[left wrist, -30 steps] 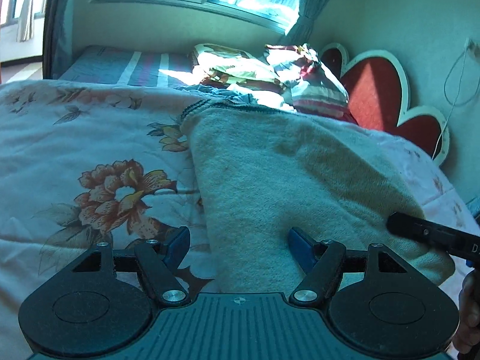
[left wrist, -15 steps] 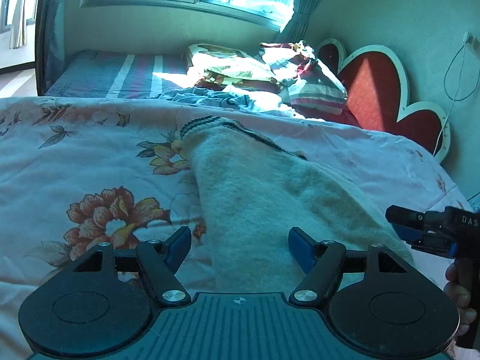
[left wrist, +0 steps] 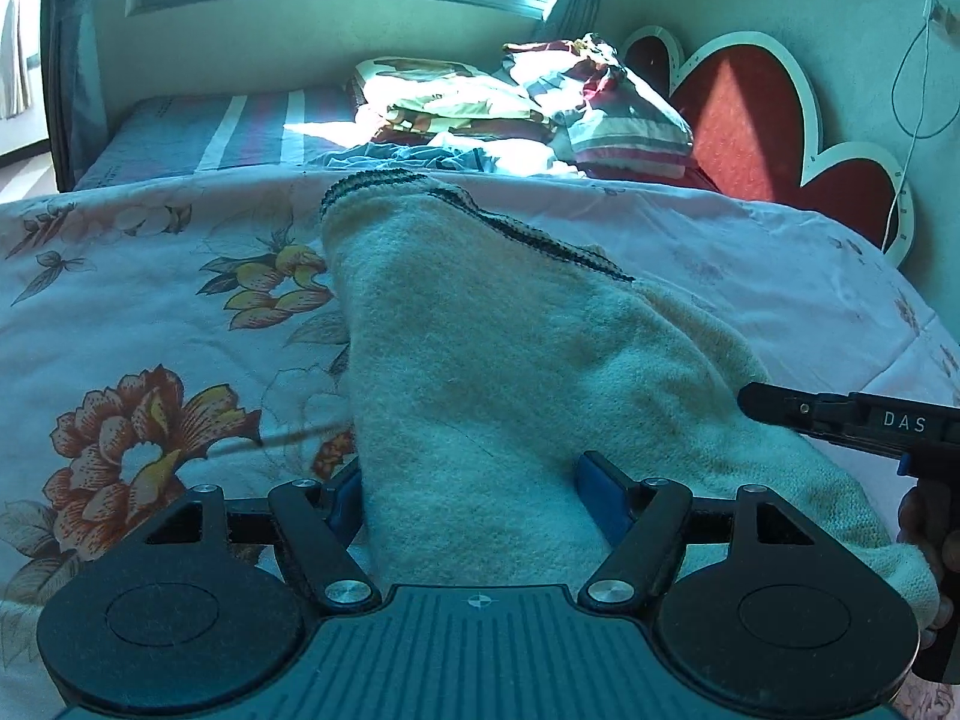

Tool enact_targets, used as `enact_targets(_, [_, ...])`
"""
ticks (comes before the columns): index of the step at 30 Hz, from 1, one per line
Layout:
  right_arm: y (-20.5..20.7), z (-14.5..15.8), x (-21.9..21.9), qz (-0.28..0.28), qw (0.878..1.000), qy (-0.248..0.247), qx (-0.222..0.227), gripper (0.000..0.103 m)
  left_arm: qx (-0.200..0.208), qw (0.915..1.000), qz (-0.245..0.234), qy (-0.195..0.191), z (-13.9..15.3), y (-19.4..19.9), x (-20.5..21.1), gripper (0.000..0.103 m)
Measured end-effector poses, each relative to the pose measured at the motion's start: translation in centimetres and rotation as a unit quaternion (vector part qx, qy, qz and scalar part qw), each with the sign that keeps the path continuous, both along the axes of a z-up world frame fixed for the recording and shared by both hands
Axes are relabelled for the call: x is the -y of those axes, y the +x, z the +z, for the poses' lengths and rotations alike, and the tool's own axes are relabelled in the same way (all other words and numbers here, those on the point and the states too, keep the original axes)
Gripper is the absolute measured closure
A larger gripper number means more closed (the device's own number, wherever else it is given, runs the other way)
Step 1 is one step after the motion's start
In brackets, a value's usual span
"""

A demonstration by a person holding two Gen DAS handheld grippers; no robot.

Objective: Fold small clothes

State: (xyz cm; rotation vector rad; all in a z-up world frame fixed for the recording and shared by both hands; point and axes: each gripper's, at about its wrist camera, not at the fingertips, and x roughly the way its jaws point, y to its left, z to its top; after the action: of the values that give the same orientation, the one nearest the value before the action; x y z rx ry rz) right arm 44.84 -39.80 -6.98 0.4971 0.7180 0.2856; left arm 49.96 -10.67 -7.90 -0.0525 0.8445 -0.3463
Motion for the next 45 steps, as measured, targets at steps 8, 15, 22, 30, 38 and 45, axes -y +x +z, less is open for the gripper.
enact_targets(8, [-5.3,5.1,-1.4,0.023,0.999,-0.031,0.039,0.077,0.063,0.998,0.0,-0.008,3.1,-5.2,-3.1,0.031])
enact_targets(15, [-12.0,6.9,-6.4,0.143,0.974,-0.138,0.111,0.089,0.127,0.9907,-0.048,0.001,4.1,-11.5,-4.1,0.053])
enact_targets(22, [-12.7,5.5,-8.1,0.168,0.958,-0.212,0.092,0.093,0.11,0.989,-0.096,0.024,3.4,-12.5,-2.5,0.06])
enact_targets(30, [-12.8,3.0,-7.1,0.136,0.966,-0.212,0.055,0.103,0.132,0.9861,-0.088,0.049,2.4,-14.1,-1.7,0.059])
enact_targets(38, [-10.5,7.0,-7.5,0.096,0.971,-0.191,0.105,0.087,0.144,0.9846,-0.092,0.036,4.5,-12.0,-1.8,0.059])
enact_targets(45, [-6.4,2.8,-6.2,0.078,0.979,-0.181,0.041,0.103,0.137,0.9833,-0.111,0.044,2.8,-12.5,-1.8,0.059])
